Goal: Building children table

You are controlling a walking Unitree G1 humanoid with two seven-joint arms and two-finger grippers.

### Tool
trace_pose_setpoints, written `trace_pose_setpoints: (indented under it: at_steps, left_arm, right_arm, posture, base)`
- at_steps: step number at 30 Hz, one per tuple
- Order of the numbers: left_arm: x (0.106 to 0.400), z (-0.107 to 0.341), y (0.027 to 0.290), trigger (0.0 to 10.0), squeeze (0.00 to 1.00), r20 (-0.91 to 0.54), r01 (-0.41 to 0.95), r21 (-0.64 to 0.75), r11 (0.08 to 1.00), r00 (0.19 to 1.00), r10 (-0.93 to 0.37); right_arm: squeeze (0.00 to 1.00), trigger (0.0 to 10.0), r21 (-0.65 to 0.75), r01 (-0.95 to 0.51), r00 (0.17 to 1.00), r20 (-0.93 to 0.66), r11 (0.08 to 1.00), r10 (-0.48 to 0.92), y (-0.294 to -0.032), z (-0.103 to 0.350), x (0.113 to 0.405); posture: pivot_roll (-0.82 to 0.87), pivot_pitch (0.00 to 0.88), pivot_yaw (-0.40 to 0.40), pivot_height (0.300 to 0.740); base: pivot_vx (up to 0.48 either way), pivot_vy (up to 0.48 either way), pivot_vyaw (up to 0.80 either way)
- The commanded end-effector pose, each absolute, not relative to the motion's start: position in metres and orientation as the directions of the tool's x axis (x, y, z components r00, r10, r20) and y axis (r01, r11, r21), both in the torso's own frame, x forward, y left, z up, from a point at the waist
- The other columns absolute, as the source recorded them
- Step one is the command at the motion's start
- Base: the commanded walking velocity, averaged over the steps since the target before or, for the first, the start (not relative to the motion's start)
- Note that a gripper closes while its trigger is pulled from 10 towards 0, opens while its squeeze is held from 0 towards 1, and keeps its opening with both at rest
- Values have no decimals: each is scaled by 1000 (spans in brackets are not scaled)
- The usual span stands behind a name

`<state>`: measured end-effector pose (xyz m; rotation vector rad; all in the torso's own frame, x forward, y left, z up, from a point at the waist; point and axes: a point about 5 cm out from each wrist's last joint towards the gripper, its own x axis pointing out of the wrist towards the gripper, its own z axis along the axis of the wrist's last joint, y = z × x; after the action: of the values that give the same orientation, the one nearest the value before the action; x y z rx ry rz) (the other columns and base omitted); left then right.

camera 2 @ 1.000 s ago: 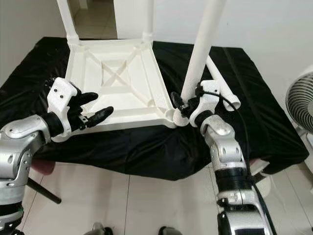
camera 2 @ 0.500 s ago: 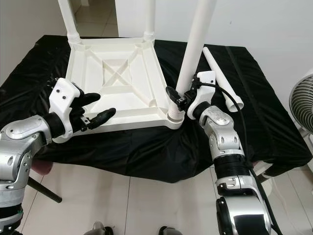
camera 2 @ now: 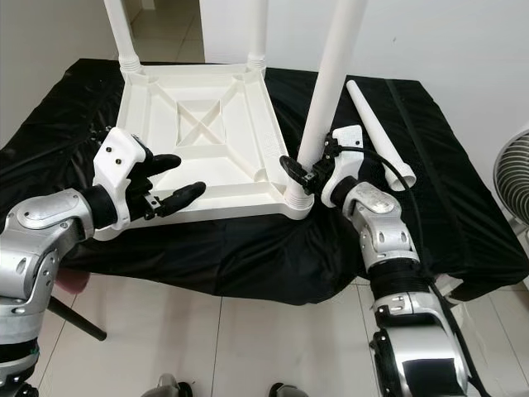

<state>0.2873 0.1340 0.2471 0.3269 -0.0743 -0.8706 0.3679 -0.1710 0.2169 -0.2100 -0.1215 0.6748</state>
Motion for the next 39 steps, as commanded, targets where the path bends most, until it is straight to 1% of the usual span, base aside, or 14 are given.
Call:
trace_pose_setpoints:
  at_steps: [1,2,3,4,6,7,15,17,21,25,26,31,32,39]
  left_arm:
    - [282,249,125,10000,0,-96,811,299,502,549,-830]
    - [279,250,119,10000,0,-107,845,293,448,494,-863]
    - [279,250,119,10000,0,-107,845,293,448,494,-863]
    - [277,250,115,10000,0,-122,867,294,401,450,-884]
    - [276,251,111,10000,0,-134,883,299,361,414,-901]
    - [277,251,110,10000,0,-135,884,300,359,412,-901]
    - [278,252,110,10000,0,-124,877,302,374,425,-897]
    - [279,252,112,10000,0,-121,869,302,391,442,-889]
    - [280,253,112,10000,0,-115,862,307,405,455,-883]
    - [281,254,113,10000,0,-109,856,303,418,467,-877]
    - [281,254,113,10000,0,-108,855,302,422,470,-876]
    - [281,254,113,10000,0,-106,854,302,424,472,-875]
    - [282,254,113,10000,0,-105,854,299,425,472,-875]
    - [282,253,112,10000,0,-107,857,298,421,468,-877]
  right_arm:
    - [0,10000,-179,-639,764,-35,748,644,-175,199,368]
    - [0,10000,-138,-664,744,-33,735,667,-178,201,370]
    - [0,10000,-138,-664,744,-33,735,667,-178,201,370]
    - [0,10000,-105,-701,711,-32,705,702,-180,202,370]
    - [0,10000,-80,-734,679,-44,675,733,-183,204,371]
    - [0,10000,-82,-749,662,-56,658,747,-183,203,371]
    - [0,10000,-116,-743,669,-106,659,736,-187,199,373]
    - [0,10000,-154,-761,648,-135,630,749,-183,194,370]
    - [0,10000,-183,-742,669,-157,645,726,-183,190,371]
    - [0,10000,-239,-685,728,-169,689,665,-184,181,371]
    - [0,10000,-232,-661,750,-164,714,641,-184,177,370]
    - [0,10000,-207,-645,764,-154,736,626,-185,173,368]
    - [0,10000,-206,-579,815,-141,789,562,-190,167,367]
    - [0,10000,-167,-502,864,-124,848,488,-197,160,367]
  posture:
    - [5,141,20,740]
    - [10,141,19,740]
    - [10,141,19,740]
    - [13,140,23,740]
    - [13,140,23,740]
    - [10,140,27,740]
    - [9,140,29,740]
    - [13,139,27,740]
    - [13,139,27,740]
    - [8,140,22,740]
    - [8,140,22,740]
    - [8,140,22,740]
    - [8,140,22,740]
    - [-3,136,30,740]
  base:
    - [0,0,0]
    - [0,0,0]
    - [0,0,0]
    - [0,0,0]
    - [0,0,0]
    - [0,0,0]
    - [0,0,0]
    - [0,0,0]
    - [0,0,0]
    - [0,0,0]
    - [0,0,0]
    - [0,0,0]
    - [0,0,0]
    - [0,0,0]
